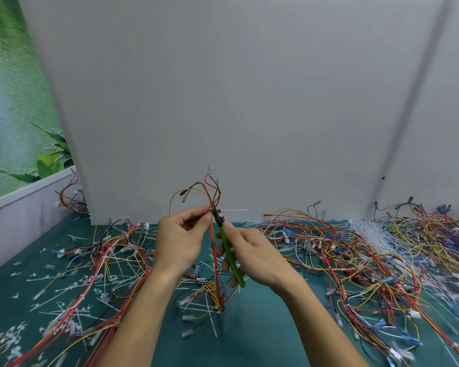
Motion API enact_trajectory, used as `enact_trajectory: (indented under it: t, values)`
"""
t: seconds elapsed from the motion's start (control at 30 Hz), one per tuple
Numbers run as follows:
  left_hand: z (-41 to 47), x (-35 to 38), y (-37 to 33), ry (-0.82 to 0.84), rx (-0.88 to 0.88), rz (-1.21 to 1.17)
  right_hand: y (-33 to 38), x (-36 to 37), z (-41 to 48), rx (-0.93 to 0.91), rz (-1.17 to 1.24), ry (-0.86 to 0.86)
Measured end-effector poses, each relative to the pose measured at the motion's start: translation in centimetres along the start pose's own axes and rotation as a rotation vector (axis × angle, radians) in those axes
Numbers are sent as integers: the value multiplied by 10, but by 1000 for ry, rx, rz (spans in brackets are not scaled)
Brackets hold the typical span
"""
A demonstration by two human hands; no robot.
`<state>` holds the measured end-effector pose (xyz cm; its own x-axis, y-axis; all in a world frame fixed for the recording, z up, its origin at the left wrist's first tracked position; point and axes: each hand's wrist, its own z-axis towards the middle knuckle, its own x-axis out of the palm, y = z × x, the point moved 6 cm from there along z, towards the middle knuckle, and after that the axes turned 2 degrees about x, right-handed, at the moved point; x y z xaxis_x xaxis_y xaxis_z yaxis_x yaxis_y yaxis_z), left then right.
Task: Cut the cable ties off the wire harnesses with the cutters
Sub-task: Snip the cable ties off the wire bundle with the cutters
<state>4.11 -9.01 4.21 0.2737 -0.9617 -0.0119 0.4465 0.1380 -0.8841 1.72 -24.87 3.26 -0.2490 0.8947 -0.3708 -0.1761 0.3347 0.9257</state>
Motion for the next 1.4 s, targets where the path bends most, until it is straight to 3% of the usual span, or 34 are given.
enact_trajectory:
  t: [0.2,0.43,0.6,0.87,1.4]
  values:
    - [-2,5,3,-14,-19,-2,-2,-1,3,-34,-11,-51]
    - [-5,19,17,104,-239,-131,-16,4,9,177,162,-37]
    - [-4,19,20,184,-299,-221,-21,-4,9,233,411,-93]
    - [-18,38,12,419,-319,-213,-26,-11,13,151,850,-305]
    - [-24,47,8,409,-263,-240,-14,-14,8,-28,690,-394]
